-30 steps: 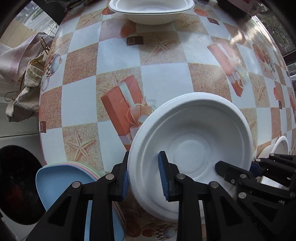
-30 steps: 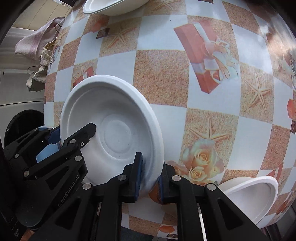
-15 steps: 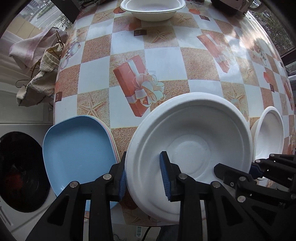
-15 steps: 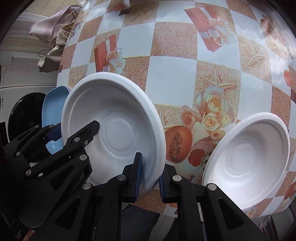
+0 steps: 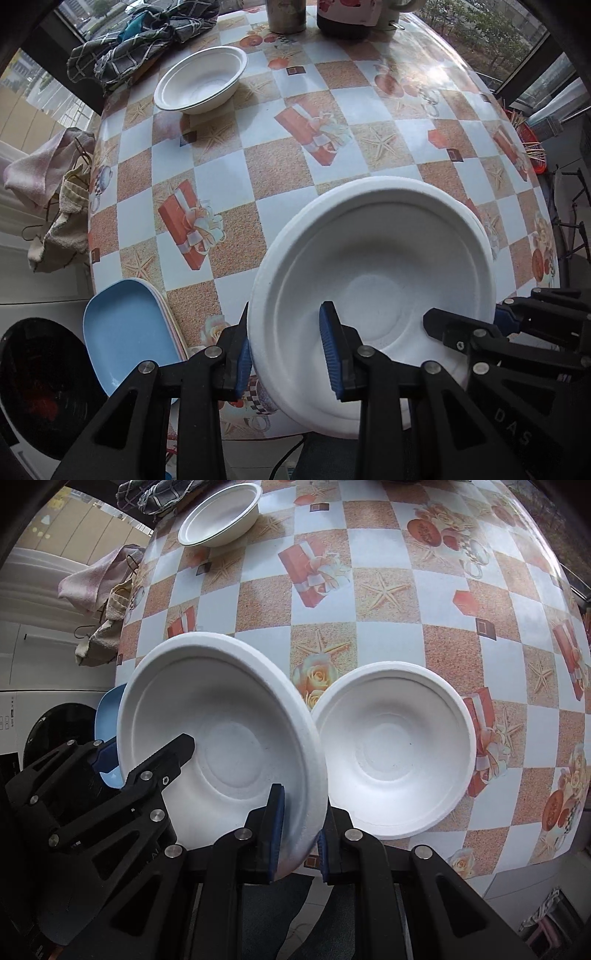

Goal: Organize plates and bowls
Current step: 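Carry the white bowl with both grippers and lower it into another white bowl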

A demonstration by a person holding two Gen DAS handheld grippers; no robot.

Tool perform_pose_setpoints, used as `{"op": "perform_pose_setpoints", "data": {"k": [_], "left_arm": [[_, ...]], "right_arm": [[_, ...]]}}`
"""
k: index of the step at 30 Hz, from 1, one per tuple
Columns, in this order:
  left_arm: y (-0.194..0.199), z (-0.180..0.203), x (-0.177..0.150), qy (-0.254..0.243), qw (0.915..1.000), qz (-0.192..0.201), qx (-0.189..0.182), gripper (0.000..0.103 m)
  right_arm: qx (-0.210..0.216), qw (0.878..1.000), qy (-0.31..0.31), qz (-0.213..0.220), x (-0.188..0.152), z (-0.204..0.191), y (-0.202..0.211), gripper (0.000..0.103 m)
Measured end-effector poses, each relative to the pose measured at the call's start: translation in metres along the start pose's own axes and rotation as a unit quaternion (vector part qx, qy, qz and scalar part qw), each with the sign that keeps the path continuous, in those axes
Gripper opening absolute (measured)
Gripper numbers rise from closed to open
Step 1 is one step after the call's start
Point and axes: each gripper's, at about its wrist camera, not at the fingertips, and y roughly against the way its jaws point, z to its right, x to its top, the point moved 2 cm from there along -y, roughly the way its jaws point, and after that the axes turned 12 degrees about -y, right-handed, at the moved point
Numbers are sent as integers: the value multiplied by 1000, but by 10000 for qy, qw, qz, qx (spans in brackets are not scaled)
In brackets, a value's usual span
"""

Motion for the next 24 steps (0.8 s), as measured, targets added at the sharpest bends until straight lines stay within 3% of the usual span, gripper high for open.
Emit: {"op": "perform_pose_setpoints", "data": {"k": [10,19,24], "left_arm": [[-8,54,30,-884,9960,35,-100,37],[-20,73,39,-1051,9942,-92,-211,38],[-25,70,35,-898,9953,-231,-292,56]], "right_arm": [[27,9958,-908,106,-7,66,13,20],[-11,9928,-1194,92,-1,93,11,20],[19,9920,-1252,146,4,103,13,20]]}}
